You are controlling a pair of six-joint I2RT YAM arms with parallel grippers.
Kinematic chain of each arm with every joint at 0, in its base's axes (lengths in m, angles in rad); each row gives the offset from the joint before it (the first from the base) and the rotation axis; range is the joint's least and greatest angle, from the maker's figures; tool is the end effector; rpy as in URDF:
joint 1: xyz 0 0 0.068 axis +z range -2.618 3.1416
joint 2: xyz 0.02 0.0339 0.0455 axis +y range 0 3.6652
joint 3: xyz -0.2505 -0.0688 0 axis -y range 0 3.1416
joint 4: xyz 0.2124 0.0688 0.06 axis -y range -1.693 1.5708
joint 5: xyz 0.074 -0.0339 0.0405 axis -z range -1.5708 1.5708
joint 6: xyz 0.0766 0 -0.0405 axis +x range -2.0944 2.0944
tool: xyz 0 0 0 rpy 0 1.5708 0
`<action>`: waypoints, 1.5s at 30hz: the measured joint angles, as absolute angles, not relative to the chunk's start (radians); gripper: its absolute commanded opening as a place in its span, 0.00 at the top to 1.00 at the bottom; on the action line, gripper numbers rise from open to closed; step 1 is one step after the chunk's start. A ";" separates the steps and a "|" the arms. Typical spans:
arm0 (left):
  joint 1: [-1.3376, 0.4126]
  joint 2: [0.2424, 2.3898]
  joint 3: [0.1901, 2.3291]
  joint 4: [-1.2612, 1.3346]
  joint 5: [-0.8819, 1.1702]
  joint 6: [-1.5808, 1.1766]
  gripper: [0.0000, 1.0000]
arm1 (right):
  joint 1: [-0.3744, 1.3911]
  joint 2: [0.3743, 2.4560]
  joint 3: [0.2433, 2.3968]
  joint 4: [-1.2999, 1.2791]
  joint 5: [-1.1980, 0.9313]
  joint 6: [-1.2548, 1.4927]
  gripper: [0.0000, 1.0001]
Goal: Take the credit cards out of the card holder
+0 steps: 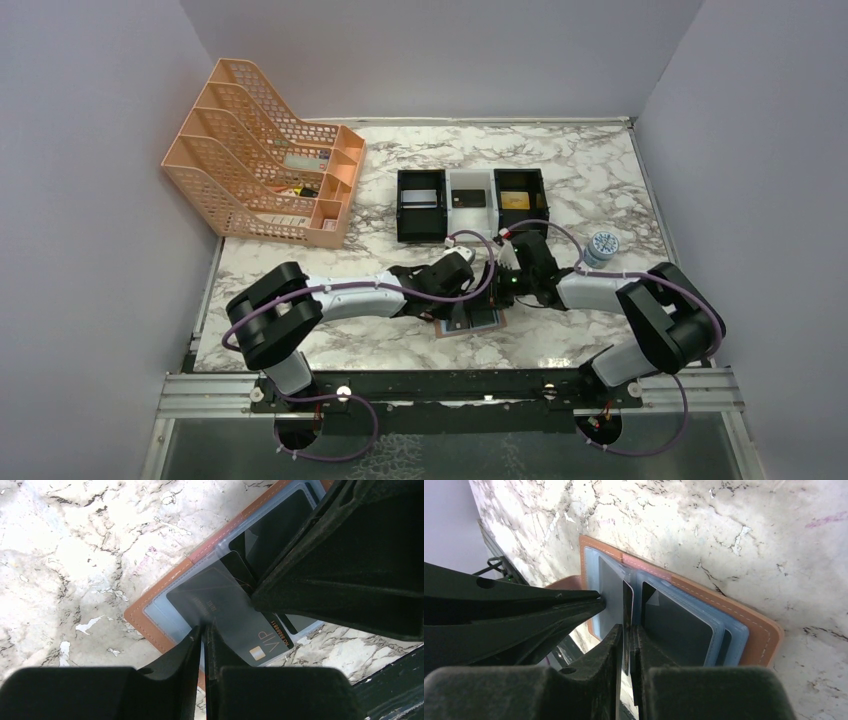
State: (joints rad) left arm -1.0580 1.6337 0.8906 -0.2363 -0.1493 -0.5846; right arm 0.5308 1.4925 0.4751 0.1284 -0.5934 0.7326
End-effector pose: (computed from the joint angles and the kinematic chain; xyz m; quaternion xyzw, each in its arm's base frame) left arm 0.1651 -0.2700 0.1397 0.2026 0.9324 -0.1641 0.2502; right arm 0.1937 0.1634 0.1073 -0.0065 0.9065 0.4112 0.0953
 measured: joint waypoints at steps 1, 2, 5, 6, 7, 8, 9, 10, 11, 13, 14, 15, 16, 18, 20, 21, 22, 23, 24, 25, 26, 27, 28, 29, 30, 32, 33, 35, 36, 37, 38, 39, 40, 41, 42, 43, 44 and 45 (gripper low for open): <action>-1.060 1.635 0.891 -0.236 -0.151 -0.585 0.90 | 0.531 1.493 0.471 0.136 -0.593 0.739 0.85; -1.062 1.635 0.891 -0.236 -0.152 -0.584 0.90 | 0.531 1.494 0.466 0.147 -0.595 0.749 0.84; -1.067 1.636 0.891 -0.236 -0.160 -0.585 0.91 | 0.530 1.500 0.451 0.183 -0.601 0.773 0.84; -1.069 1.636 0.891 -0.236 -0.162 -0.585 0.91 | 0.529 1.502 0.447 0.192 -0.605 0.779 0.86; -1.069 1.636 0.891 -0.236 -0.165 -0.585 0.91 | 0.529 1.506 0.442 0.204 -0.610 0.783 0.88; -1.069 1.636 0.891 -0.236 -0.166 -0.585 0.91 | 0.529 1.509 0.439 0.213 -0.615 0.786 0.89; -1.071 1.636 0.891 -0.236 -0.167 -0.585 0.91 | 0.529 1.512 0.435 0.220 -0.618 0.790 0.92; -1.071 1.636 0.891 -0.236 -0.168 -0.585 0.91 | 0.529 1.513 0.431 0.227 -0.619 0.793 0.94; -1.073 1.636 0.891 -0.236 -0.170 -0.585 0.90 | 0.529 1.513 0.427 0.234 -0.620 0.795 0.95; -1.074 1.636 0.891 -0.236 -0.175 -0.585 0.87 | 0.529 1.512 0.421 0.242 -0.621 0.800 0.96; -1.076 1.636 0.891 -0.236 -0.179 -0.585 0.83 | 0.529 1.510 0.419 0.244 -0.620 0.801 0.97; -1.076 1.636 0.891 -0.236 -0.185 -0.585 0.80 | 0.529 1.505 0.418 0.242 -0.619 0.801 0.98; -1.076 1.635 0.891 -0.237 -0.192 -0.585 0.77 | 0.529 1.500 0.418 0.239 -0.618 0.800 0.99; -1.076 1.633 0.891 -0.242 -0.200 -0.587 0.74 | 0.529 1.487 0.418 0.230 -0.615 0.797 0.99; -1.076 1.631 0.890 -0.245 -0.204 -0.591 0.73 | 0.530 1.479 0.420 0.220 -0.613 0.790 0.99; -1.076 1.630 0.890 -0.248 -0.204 -0.593 0.73 | 0.530 1.478 0.422 0.215 -0.613 0.788 0.99; -1.076 1.629 0.890 -0.250 -0.207 -0.600 0.72 | 0.530 1.478 0.423 0.211 -0.612 0.788 0.99; -1.076 1.628 0.889 -0.252 -0.210 -0.609 0.68 | 0.530 1.478 0.424 0.210 -0.612 0.788 0.99; -1.076 1.623 0.884 -0.251 -0.213 -0.630 0.67 | 0.530 1.477 0.424 0.210 -0.612 0.789 0.99; -1.076 1.617 0.876 -0.250 -0.216 -0.643 0.67 | 0.530 1.476 0.423 0.211 -0.613 0.790 0.98; -1.076 1.607 0.862 -0.248 -0.221 -0.664 0.67 | 0.530 1.473 0.423 0.211 -0.614 0.793 0.98; -1.076 1.597 0.848 -0.248 -0.226 -0.685 0.68 | 0.530 1.471 0.423 0.211 -0.615 0.793 0.98; -1.076 1.591 0.839 -0.241 -0.229 -0.699 0.68 | 0.531 1.468 0.423 0.211 -0.616 0.794 0.98; -1.076 1.589 0.835 -0.237 -0.230 -0.711 0.69 | 0.531 1.467 0.423 0.212 -0.617 0.794 0.98; -1.076 1.589 0.834 -0.235 -0.232 -0.727 0.70 | 0.531 1.467 0.423 0.212 -0.620 0.794 0.98; -1.076 1.589 0.833 -0.235 -0.234 -0.749 0.72 | 0.531 1.468 0.423 0.217 -0.627 0.793 0.97; -1.075 1.589 0.832 -0.235 -0.234 -0.757 0.74 | 0.531 1.471 0.423 0.222 -0.634 0.793 0.96; -1.075 1.589 0.832 -0.236 -0.237 -0.767 0.76 | 0.530 1.481 0.423 0.232 -0.645 0.793 0.93; -1.075 1.589 0.832 -0.237 -0.241 -0.770 0.78 | 0.530 1.486 0.423 0.233 -0.647 0.795 0.91; -1.075 1.590 0.832 -0.239 -0.244 -0.773 0.78 | 0.530 1.488 0.423 0.233 -0.649 0.797 0.90; -1.074 1.590 0.832 -0.241 -0.246 -0.774 0.79 | 0.530 1.489 0.423 0.233 -0.651 0.801 0.89; -1.075 1.590 0.832 -0.241 -0.250 -0.776 0.79 | 0.530 1.489 0.423 0.233 -0.653 0.803 0.89; -1.075 1.591 0.832 -0.242 -0.252 -0.778 0.80 | 0.530 1.489 0.423 0.233 -0.653 0.809 0.89; -1.075 1.591 0.832 -0.242 -0.253 -0.780 0.80 | 0.530 1.489 0.423 0.233 -0.653 0.811 0.89; -1.075 1.591 0.832 -0.242 -0.254 -0.780 0.80 | 0.530 1.488 0.422 0.233 -0.652 0.817 0.89; -1.075 1.591 0.832 -0.243 -0.255 -0.780 0.80 | 0.530 1.486 0.421 0.233 -0.652 0.821 0.89; -1.075 1.591 0.832 -0.243 -0.255 -0.780 0.81 | 0.531 1.482 0.418 0.233 -0.652 0.827 0.89; -1.075 1.591 0.832 -0.243 -0.255 -0.780 0.81 | 0.531 1.479 0.416 0.233 -0.652 0.833 0.89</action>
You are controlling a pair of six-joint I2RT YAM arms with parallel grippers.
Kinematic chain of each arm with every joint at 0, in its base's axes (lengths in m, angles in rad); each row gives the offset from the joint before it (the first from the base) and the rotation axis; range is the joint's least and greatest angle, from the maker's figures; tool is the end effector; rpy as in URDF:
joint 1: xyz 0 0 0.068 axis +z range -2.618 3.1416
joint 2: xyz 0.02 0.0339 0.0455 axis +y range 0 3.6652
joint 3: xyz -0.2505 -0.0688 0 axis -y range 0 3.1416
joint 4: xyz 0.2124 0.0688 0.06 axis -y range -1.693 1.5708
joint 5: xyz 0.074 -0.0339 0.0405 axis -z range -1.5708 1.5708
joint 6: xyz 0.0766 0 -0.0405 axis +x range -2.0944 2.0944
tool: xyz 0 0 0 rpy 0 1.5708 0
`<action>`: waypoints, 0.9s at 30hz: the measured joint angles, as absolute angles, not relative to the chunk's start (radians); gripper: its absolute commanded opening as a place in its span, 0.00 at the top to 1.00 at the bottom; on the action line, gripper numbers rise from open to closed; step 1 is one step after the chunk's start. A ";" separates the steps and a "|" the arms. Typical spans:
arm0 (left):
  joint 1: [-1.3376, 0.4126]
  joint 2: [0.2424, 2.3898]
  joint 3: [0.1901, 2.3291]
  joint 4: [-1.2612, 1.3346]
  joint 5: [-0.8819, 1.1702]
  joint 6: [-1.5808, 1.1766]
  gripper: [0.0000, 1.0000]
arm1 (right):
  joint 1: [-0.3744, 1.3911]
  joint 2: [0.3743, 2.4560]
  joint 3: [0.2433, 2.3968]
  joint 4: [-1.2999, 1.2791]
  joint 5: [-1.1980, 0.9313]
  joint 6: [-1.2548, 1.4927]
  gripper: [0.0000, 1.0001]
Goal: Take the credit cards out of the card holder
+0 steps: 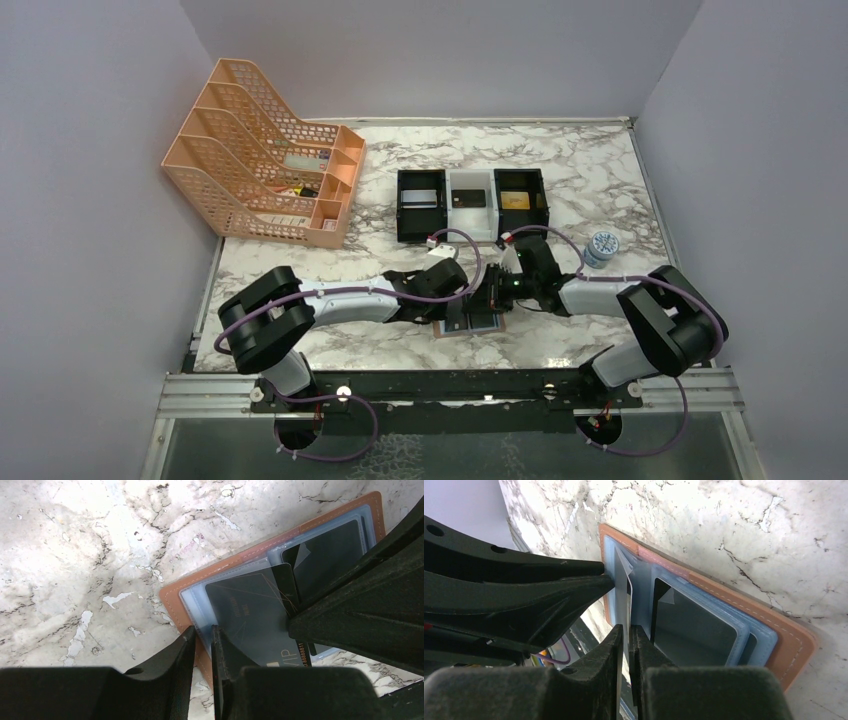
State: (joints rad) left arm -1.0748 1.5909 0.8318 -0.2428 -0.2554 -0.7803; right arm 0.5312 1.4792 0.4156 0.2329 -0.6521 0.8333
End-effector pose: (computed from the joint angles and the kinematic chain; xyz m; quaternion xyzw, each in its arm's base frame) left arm 0.1599 -0.2548 0.1365 0.1043 0.9469 -0.1494 0.2648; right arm 0.1865 0.1635 0.1068 0.0184 0.8906 0.4478 0.0776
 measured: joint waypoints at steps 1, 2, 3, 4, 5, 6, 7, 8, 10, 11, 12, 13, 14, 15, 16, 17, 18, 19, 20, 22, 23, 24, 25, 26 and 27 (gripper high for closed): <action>-1.075 1.591 0.832 -0.243 -0.255 -0.780 0.81 | 0.531 1.477 0.414 0.233 -0.653 0.838 0.88; -1.075 1.591 0.832 -0.243 -0.256 -0.780 0.81 | 0.531 1.477 0.414 0.234 -0.653 0.842 0.88; -1.075 1.591 0.832 -0.243 -0.256 -0.780 0.81 | 0.531 1.477 0.413 0.236 -0.653 0.849 0.88; -1.075 1.591 0.832 -0.242 -0.256 -0.780 0.81 | 0.531 1.477 0.411 0.239 -0.655 0.855 0.88; -1.075 1.591 0.832 -0.242 -0.256 -0.780 0.82 | 0.531 1.477 0.408 0.244 -0.657 0.860 0.89; -1.075 1.591 0.832 -0.242 -0.256 -0.780 0.82 | 0.531 1.477 0.405 0.250 -0.659 0.865 0.91; -1.075 1.591 0.832 -0.242 -0.256 -0.780 0.82 | 0.531 1.477 0.400 0.256 -0.660 0.870 0.93; -1.075 1.591 0.832 -0.242 -0.256 -0.780 0.82 | 0.531 1.477 0.397 0.259 -0.663 0.872 0.95; -1.075 1.591 0.832 -0.242 -0.256 -0.780 0.83 | 0.531 1.477 0.392 0.267 -0.668 0.878 0.98; -1.075 1.591 0.832 -0.242 -0.256 -0.780 0.83 | 0.531 1.477 0.390 0.271 -0.671 0.879 0.98; -1.075 1.591 0.832 -0.242 -0.256 -0.780 0.83 | 0.531 1.477 0.390 0.271 -0.672 0.879 0.98; -1.075 1.591 0.832 -0.242 -0.256 -0.779 0.83 | 0.531 1.477 0.390 0.271 -0.671 0.878 0.99; -1.075 1.591 0.832 -0.242 -0.256 -0.779 0.84 | 0.531 1.474 0.390 0.268 -0.670 0.875 0.99; -1.075 1.591 0.832 -0.242 -0.256 -0.777 0.84 | 0.531 1.468 0.390 0.260 -0.668 0.867 0.99; -1.075 1.592 0.832 -0.242 -0.256 -0.776 0.84 | 0.531 1.462 0.392 0.251 -0.667 0.858 0.99; -1.075 1.592 0.832 -0.242 -0.256 -0.775 0.84 | 0.531 1.456 0.397 0.236 -0.666 0.845 0.99; -1.075 1.592 0.832 -0.241 -0.256 -0.773 0.85 | 0.531 1.452 0.407 0.219 -0.667 0.828 0.99; -1.075 1.592 0.832 -0.241 -0.256 -0.772 0.85 | 0.530 1.451 0.418 0.202 -0.668 0.809 0.99; -1.075 1.592 0.832 -0.241 -0.256 -0.771 0.85 | 0.529 1.451 0.430 0.184 -0.669 0.790 0.99; -1.075 1.592 0.832 -0.241 -0.256 -0.769 0.85 | 0.528 1.452 0.449 0.152 -0.671 0.756 0.98; -1.075 1.592 0.832 -0.241 -0.255 -0.768 0.85 | 0.528 1.452 0.457 0.139 -0.673 0.741 0.98; -1.075 1.593 0.833 -0.241 -0.255 -0.767 0.85 | 0.527 1.456 0.463 0.126 -0.678 0.726 0.98; -1.075 1.594 0.834 -0.241 -0.255 -0.766 0.85 | 0.526 1.461 0.471 0.118 -0.683 0.715 0.97; -1.075 1.594 0.835 -0.241 -0.255 -0.765 0.85 | 0.524 1.469 0.476 0.113 -0.690 0.706 0.96; -1.075 1.595 0.836 -0.242 -0.255 -0.763 0.85 | 0.523 1.477 0.480 0.109 -0.693 0.701 0.95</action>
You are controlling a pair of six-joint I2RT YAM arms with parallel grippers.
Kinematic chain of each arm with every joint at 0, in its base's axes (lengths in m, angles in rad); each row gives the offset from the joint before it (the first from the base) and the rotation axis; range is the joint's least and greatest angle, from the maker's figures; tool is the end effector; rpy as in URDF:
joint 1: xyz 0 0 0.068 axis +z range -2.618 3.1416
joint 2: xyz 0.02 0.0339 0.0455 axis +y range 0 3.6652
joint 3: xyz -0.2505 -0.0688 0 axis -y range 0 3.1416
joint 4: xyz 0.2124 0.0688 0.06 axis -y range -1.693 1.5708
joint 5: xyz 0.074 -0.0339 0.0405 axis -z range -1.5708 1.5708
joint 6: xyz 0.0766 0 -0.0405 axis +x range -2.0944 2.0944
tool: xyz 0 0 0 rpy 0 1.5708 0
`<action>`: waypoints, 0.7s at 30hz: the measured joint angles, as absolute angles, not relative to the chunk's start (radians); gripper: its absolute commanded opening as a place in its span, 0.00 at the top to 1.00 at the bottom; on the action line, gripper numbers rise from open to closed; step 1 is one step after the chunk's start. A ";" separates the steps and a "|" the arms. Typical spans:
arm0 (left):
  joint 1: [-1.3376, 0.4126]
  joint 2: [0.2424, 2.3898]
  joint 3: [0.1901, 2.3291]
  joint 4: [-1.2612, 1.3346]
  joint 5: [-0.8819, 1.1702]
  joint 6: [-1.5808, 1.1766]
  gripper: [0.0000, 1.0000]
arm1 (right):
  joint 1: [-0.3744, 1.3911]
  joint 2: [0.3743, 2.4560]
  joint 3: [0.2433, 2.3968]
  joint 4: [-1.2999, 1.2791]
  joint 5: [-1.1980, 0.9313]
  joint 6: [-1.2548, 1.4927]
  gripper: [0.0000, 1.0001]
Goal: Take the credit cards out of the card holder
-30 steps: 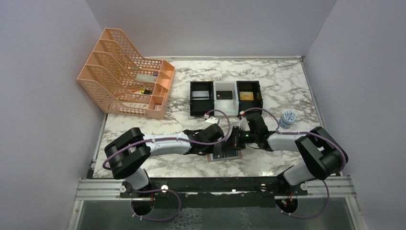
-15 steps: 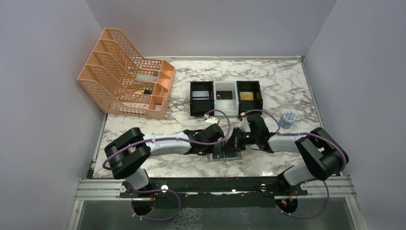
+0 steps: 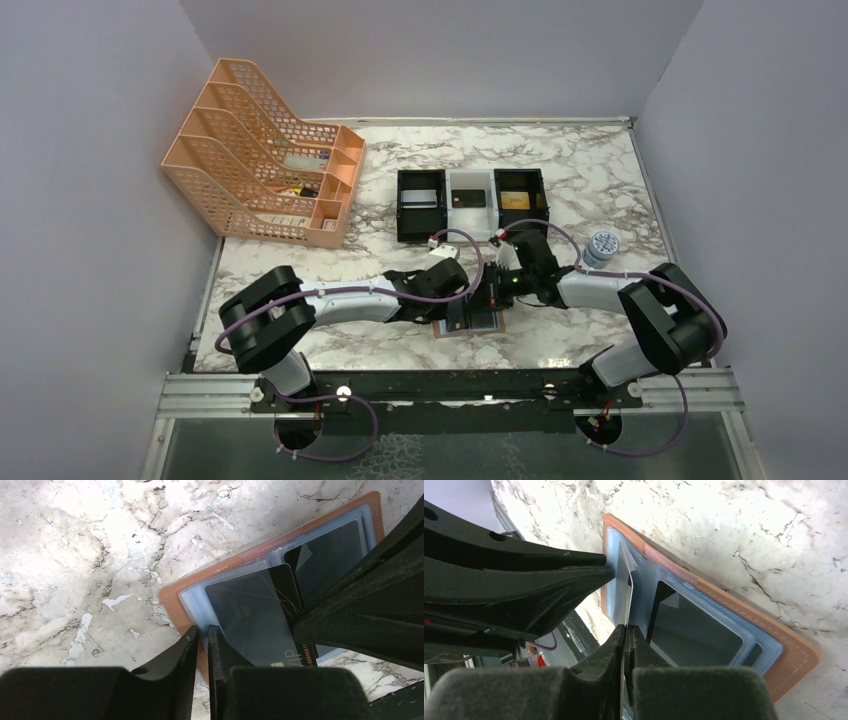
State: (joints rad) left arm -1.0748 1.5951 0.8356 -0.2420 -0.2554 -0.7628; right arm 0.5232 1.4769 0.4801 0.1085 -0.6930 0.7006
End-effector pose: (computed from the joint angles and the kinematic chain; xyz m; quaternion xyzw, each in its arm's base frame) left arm 0.1604 -0.2558 0.1364 0.1126 0.9459 -0.1472 0.2662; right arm 0.1887 0.1653 0.1140 -0.0347 0.8929 0.4428 0.0738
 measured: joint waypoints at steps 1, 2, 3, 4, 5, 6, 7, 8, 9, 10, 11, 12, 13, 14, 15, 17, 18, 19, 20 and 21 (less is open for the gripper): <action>-1.075 1.596 0.836 -0.242 -0.255 -0.760 0.85 | 0.523 1.484 0.483 0.104 -0.696 0.696 0.93; -1.075 1.596 0.837 -0.242 -0.255 -0.758 0.85 | 0.522 1.488 0.484 0.103 -0.696 0.694 0.91; -1.075 1.596 0.838 -0.242 -0.255 -0.756 0.85 | 0.521 1.489 0.483 0.102 -0.696 0.694 0.90; -1.075 1.596 0.838 -0.242 -0.255 -0.754 0.85 | 0.522 1.489 0.483 0.102 -0.696 0.697 0.88; -1.075 1.596 0.838 -0.242 -0.255 -0.753 0.85 | 0.522 1.489 0.483 0.105 -0.696 0.705 0.88; -1.075 1.596 0.838 -0.242 -0.255 -0.752 0.85 | 0.521 1.489 0.482 0.114 -0.697 0.715 0.88; -1.075 1.596 0.838 -0.242 -0.255 -0.751 0.85 | 0.522 1.489 0.476 0.133 -0.698 0.731 0.88; -1.075 1.597 0.838 -0.242 -0.255 -0.750 0.86 | 0.522 1.489 0.466 0.156 -0.701 0.750 0.89; -1.075 1.597 0.838 -0.242 -0.255 -0.749 0.86 | 0.522 1.489 0.454 0.180 -0.704 0.768 0.91; -1.075 1.598 0.839 -0.242 -0.254 -0.749 0.86 | 0.522 1.491 0.439 0.205 -0.705 0.788 0.93; -1.075 1.599 0.841 -0.242 -0.254 -0.749 0.86 | 0.521 1.492 0.429 0.220 -0.706 0.803 0.95; -1.075 1.600 0.841 -0.242 -0.254 -0.748 0.86 | 0.521 1.493 0.425 0.227 -0.706 0.809 0.97; -1.075 1.600 0.841 -0.242 -0.254 -0.748 0.86 | 0.521 1.494 0.422 0.233 -0.706 0.817 0.97; -1.075 1.600 0.841 -0.242 -0.254 -0.748 0.86 | 0.521 1.493 0.422 0.233 -0.704 0.817 0.99; -1.076 1.600 0.841 -0.242 -0.254 -0.748 0.86 | 0.521 1.492 0.422 0.231 -0.701 0.815 0.99; -1.076 1.600 0.841 -0.242 -0.254 -0.749 0.87 | 0.521 1.483 0.422 0.215 -0.693 0.804 0.99; -1.076 1.600 0.841 -0.242 -0.254 -0.749 0.87 | 0.516 1.475 0.423 0.204 -0.689 0.795 0.99; -1.076 1.600 0.841 -0.242 -0.254 -0.749 0.87 | 0.513 1.465 0.424 0.192 -0.687 0.783 0.99; -1.076 1.600 0.841 -0.242 -0.254 -0.749 0.87 | 0.509 1.456 0.426 0.177 -0.687 0.771 0.99; -1.076 1.600 0.841 -0.242 -0.254 -0.749 0.88 | 0.506 1.449 0.430 0.164 -0.687 0.757 0.99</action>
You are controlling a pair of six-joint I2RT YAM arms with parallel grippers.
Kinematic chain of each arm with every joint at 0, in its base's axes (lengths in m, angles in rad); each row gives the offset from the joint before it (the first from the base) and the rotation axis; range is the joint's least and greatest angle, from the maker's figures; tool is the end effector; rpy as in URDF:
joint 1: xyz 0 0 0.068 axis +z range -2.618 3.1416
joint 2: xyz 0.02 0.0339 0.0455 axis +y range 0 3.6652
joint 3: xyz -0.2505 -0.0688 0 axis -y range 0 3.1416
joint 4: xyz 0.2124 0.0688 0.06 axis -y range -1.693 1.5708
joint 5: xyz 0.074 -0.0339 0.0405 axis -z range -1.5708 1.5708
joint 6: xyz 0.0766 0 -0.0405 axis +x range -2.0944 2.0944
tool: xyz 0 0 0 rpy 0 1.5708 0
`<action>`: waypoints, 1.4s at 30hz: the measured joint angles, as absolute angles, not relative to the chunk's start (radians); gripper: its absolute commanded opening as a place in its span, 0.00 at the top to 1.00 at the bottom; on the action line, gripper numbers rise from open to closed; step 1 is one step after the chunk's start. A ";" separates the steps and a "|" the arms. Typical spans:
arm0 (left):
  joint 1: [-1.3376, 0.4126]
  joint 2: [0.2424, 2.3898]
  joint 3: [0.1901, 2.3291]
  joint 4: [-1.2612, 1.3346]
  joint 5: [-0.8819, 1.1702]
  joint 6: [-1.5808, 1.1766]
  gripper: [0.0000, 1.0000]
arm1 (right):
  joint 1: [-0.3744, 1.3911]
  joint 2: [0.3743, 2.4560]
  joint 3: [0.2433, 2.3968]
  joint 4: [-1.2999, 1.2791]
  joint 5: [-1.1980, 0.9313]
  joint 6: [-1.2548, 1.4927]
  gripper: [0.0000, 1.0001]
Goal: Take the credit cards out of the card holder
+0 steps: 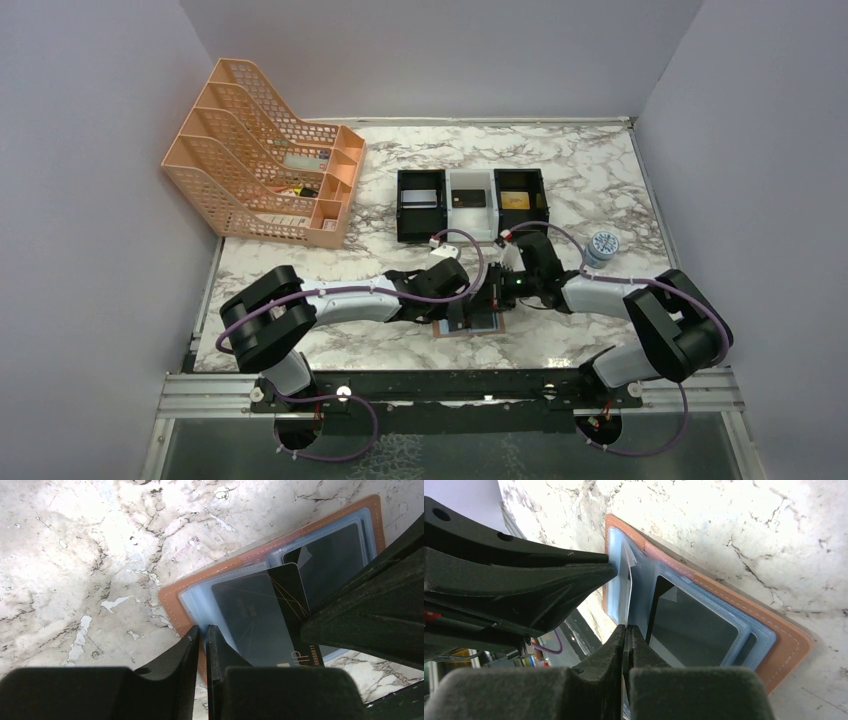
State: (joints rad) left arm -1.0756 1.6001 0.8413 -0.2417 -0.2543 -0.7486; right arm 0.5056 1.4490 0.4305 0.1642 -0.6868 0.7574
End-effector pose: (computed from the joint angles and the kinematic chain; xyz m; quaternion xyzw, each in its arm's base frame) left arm 0.1608 -0.2572 0.1366 0.1197 0.9450 -0.1462 0.2670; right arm 0.1861 0.1585 0.1123 -0.0064 0.8897 0.4494 0.0803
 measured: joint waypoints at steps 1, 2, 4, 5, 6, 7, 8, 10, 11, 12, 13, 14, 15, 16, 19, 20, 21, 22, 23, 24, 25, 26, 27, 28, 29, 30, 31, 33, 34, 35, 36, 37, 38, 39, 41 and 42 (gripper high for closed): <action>-1.076 1.600 0.841 -0.241 -0.254 -0.749 0.88 | 0.502 1.446 0.437 0.150 -0.688 0.745 0.99; -1.076 1.600 0.841 -0.241 -0.254 -0.749 0.88 | 0.500 1.446 0.443 0.138 -0.688 0.731 0.99; -1.076 1.600 0.841 -0.241 -0.254 -0.748 0.88 | 0.495 1.446 0.454 0.111 -0.690 0.704 0.99; -1.076 1.600 0.841 -0.241 -0.254 -0.748 0.88 | 0.493 1.446 0.457 0.101 -0.694 0.692 0.97; -1.076 1.600 0.841 -0.241 -0.254 -0.746 0.88 | 0.490 1.446 0.457 0.097 -0.698 0.683 0.96; -1.076 1.600 0.841 -0.241 -0.254 -0.746 0.88 | 0.488 1.446 0.457 0.094 -0.702 0.677 0.94; -1.076 1.600 0.841 -0.241 -0.254 -0.745 0.88 | 0.488 1.446 0.457 0.091 -0.704 0.674 0.92; -1.076 1.600 0.841 -0.240 -0.254 -0.745 0.88 | 0.485 1.446 0.457 0.088 -0.704 0.675 0.88; -1.076 1.601 0.841 -0.240 -0.254 -0.745 0.88 | 0.484 1.446 0.457 0.090 -0.704 0.677 0.86; -1.076 1.601 0.841 -0.240 -0.254 -0.745 0.88 | 0.484 1.448 0.456 0.097 -0.705 0.686 0.84; -1.076 1.601 0.841 -0.239 -0.254 -0.745 0.88 | 0.484 1.452 0.454 0.111 -0.709 0.697 0.82; -1.076 1.601 0.841 -0.239 -0.254 -0.744 0.88 | 0.484 1.459 0.449 0.135 -0.715 0.713 0.80; -1.076 1.601 0.841 -0.239 -0.254 -0.744 0.88 | 0.484 1.467 0.440 0.164 -0.722 0.733 0.80; -1.076 1.602 0.842 -0.239 -0.253 -0.744 0.88 | 0.483 1.475 0.428 0.193 -0.728 0.752 0.79; -1.076 1.604 0.844 -0.239 -0.253 -0.741 0.89 | 0.483 1.499 0.402 0.257 -0.735 0.807 0.80; -1.076 1.605 0.845 -0.240 -0.252 -0.741 0.89 | 0.483 1.504 0.400 0.270 -0.735 0.818 0.82; -1.076 1.606 0.846 -0.240 -0.252 -0.741 0.89 | 0.483 1.508 0.399 0.281 -0.735 0.827 0.88; -1.076 1.607 0.847 -0.241 -0.252 -0.741 0.89 | 0.483 1.510 0.399 0.291 -0.735 0.834 0.91; -1.076 1.607 0.848 -0.241 -0.252 -0.740 0.89 | 0.483 1.511 0.399 0.299 -0.735 0.839 0.94; -1.076 1.608 0.849 -0.242 -0.252 -0.738 0.89 | 0.483 1.512 0.397 0.307 -0.735 0.844 0.97; -1.076 1.608 0.849 -0.242 -0.252 -0.738 0.89 | 0.483 1.512 0.394 0.314 -0.736 0.848 0.99; -1.076 1.608 0.850 -0.242 -0.252 -0.738 0.89 | 0.483 1.512 0.391 0.318 -0.735 0.852 0.99; -1.076 1.608 0.850 -0.242 -0.252 -0.737 0.89 | 0.483 1.512 0.389 0.318 -0.735 0.854 0.99; -1.076 1.608 0.850 -0.242 -0.252 -0.737 0.89 | 0.483 1.510 0.387 0.314 -0.731 0.854 0.99; -1.076 1.608 0.850 -0.242 -0.252 -0.737 0.89 | 0.483 1.503 0.388 0.303 -0.723 0.852 0.99; -1.076 1.608 0.850 -0.242 -0.252 -0.737 0.89 | 0.483 1.490 0.388 0.288 -0.712 0.847 0.99; -1.076 1.608 0.850 -0.242 -0.252 -0.737 0.89 | 0.482 1.472 0.388 0.268 -0.700 0.839 0.99; -1.076 1.608 0.850 -0.242 -0.252 -0.737 0.89 | 0.482 1.427 0.393 0.217 -0.672 0.811 0.99; -1.076 1.608 0.850 -0.241 -0.252 -0.737 0.89 | 0.482 1.404 0.399 0.187 -0.661 0.796 0.99; -1.076 1.608 0.850 -0.241 -0.252 -0.737 0.89 | 0.479 1.386 0.405 0.163 -0.650 0.782 0.99; -1.076 1.608 0.850 -0.241 -0.252 -0.738 0.89 | 0.475 1.367 0.409 0.144 -0.639 0.770 0.97; -1.076 1.609 0.850 -0.239 -0.252 -0.737 0.89 | 0.471 1.354 0.410 0.132 -0.635 0.761 0.97; -1.076 1.610 0.850 -0.238 -0.252 -0.737 0.89 | 0.469 1.347 0.410 0.124 -0.634 0.757 0.96; -1.076 1.610 0.851 -0.239 -0.252 -0.737 0.89 | 0.469 1.346 0.409 0.123 -0.636 0.756 0.95; -1.076 1.612 0.853 -0.241 -0.251 -0.734 0.89 | 0.469 1.356 0.406 0.133 -0.645 0.759 0.92; -1.076 1.613 0.855 -0.242 -0.251 -0.733 0.89 | 0.469 1.365 0.402 0.147 -0.654 0.764 0.89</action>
